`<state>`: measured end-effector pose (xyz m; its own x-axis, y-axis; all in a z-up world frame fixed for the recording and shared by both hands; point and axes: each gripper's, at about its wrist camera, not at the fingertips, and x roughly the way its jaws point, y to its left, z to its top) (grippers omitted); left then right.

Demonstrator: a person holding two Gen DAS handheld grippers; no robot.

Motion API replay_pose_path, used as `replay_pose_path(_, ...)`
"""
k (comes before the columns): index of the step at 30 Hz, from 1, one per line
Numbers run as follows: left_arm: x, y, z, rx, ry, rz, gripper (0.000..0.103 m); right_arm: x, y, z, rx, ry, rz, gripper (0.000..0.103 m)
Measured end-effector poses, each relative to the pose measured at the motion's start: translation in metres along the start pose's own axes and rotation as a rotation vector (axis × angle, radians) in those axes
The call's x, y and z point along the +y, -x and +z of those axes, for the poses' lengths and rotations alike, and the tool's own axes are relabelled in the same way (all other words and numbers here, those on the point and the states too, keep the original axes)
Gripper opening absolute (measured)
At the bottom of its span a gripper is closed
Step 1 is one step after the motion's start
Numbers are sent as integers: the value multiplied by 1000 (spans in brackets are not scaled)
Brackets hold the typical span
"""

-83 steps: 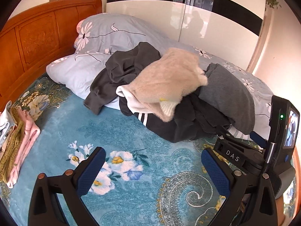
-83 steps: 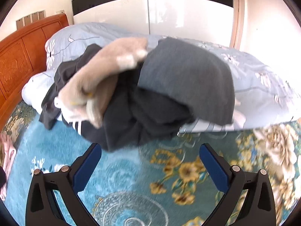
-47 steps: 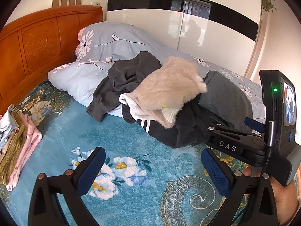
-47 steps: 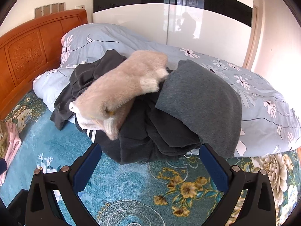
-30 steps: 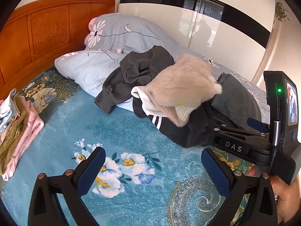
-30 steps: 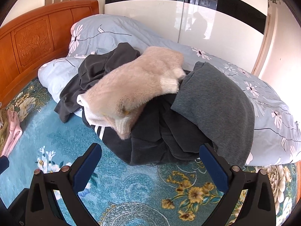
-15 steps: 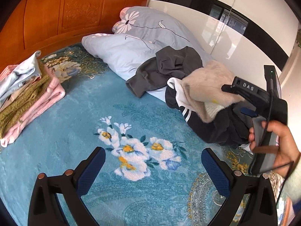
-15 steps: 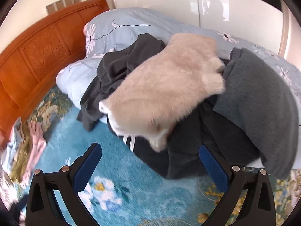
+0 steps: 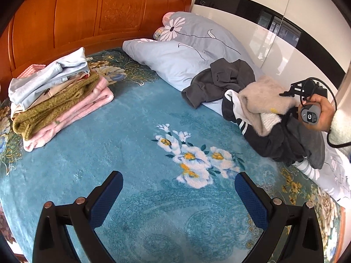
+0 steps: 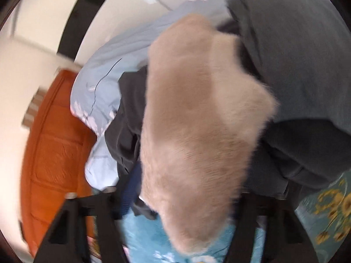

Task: Fold clothes
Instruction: 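Grasp the beige sweater with the right gripper and lift it off the pile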

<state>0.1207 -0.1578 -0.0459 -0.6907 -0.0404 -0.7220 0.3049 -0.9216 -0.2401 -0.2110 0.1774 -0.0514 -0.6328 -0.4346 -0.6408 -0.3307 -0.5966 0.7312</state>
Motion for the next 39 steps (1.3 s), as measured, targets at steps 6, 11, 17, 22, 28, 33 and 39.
replay_pose_path(6, 1, 4, 2, -1, 35, -26, 103, 33, 41, 21, 5, -18, 281, 11)
replay_pose_path(11, -10, 22, 11, -39, 32, -70, 103, 89, 121, 24, 1, 126, 532, 11)
replay_pose_path(17, -20, 48, 15, -76, 18, -117, 103, 104, 248, 20, -61, 257, 703, 11)
replay_pose_path(22, -25, 62, 5, -63, -15, -161, 103, 63, 346, -5, -124, 347, 740, 11)
replay_pose_path(28, -31, 79, -10, -50, -60, -223, 103, 43, 453, -63, -196, 502, 548, 11)
replay_pose_path(33, -28, 104, -17, -83, -110, -244, 103, 69, 464, -127, -131, 693, 365, 11)
replay_pose_path(39, 6, 124, -18, -107, -56, -208, 103, 56, 324, -185, 144, 790, 73, 11)
